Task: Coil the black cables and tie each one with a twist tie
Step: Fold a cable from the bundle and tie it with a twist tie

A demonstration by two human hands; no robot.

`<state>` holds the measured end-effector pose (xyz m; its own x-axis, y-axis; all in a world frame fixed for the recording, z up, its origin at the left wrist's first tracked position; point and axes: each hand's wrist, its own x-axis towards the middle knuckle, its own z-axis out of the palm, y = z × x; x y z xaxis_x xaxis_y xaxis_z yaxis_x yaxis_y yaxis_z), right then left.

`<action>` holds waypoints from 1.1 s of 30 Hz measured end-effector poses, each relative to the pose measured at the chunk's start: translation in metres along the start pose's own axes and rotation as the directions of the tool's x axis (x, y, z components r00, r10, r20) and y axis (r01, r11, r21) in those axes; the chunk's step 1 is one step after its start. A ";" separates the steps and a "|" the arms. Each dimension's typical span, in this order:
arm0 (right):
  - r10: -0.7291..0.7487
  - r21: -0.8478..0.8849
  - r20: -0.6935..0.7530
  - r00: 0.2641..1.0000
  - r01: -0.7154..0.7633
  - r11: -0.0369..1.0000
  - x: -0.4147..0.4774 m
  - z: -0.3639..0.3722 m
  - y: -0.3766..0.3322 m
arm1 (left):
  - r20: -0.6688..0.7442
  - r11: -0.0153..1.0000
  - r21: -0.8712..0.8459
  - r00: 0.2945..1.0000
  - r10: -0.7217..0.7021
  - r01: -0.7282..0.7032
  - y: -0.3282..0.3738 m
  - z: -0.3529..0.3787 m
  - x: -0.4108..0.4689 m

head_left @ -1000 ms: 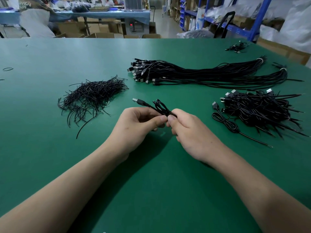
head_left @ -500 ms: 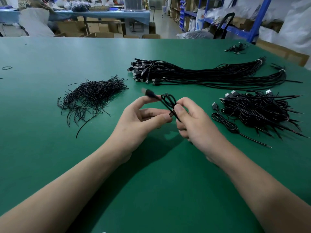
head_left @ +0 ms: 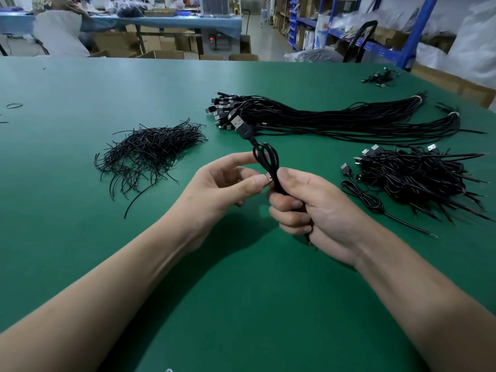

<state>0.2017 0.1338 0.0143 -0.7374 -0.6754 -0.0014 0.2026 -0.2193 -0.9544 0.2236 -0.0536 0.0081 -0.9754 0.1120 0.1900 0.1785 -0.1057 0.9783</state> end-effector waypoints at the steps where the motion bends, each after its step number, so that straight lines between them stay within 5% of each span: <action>1: 0.011 0.009 0.028 1.000 -0.012 1.000 0.000 0.000 0.000 | 0.012 0.999 0.035 1.000 0.004 -0.005 -0.001 0.001 0.000; 12: 0.071 -0.148 0.008 0.997 -0.069 0.987 -0.004 0.002 0.002 | 0.104 0.996 0.087 0.994 -0.025 0.016 0.003 -0.008 -0.004; 20: -0.016 -0.377 -0.181 0.983 -0.054 0.925 0.000 0.009 0.004 | -0.045 0.986 0.125 0.994 -0.104 0.109 0.002 0.002 -0.005; 26: -0.130 -0.484 -0.188 0.973 0.023 0.875 0.004 0.012 0.009 | -0.143 0.989 0.086 0.984 -0.106 0.119 0.000 0.008 -0.005; 30: -0.293 -0.751 -0.152 0.944 0.083 0.656 0.002 0.011 0.012 | -0.157 0.991 0.072 0.982 -0.101 0.113 0.000 0.008 -0.004; 33: -0.514 -0.904 -0.115 0.850 0.125 0.409 0.000 0.008 0.008 | -0.155 0.992 0.072 0.983 -0.095 0.108 0.000 0.008 -0.004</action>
<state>0.2088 0.1267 0.0091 -0.8052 -0.3802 0.4551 -0.5916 0.4623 -0.6606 0.2283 -0.0464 0.0077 -0.9962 -0.0325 0.0806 0.0814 -0.0217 0.9964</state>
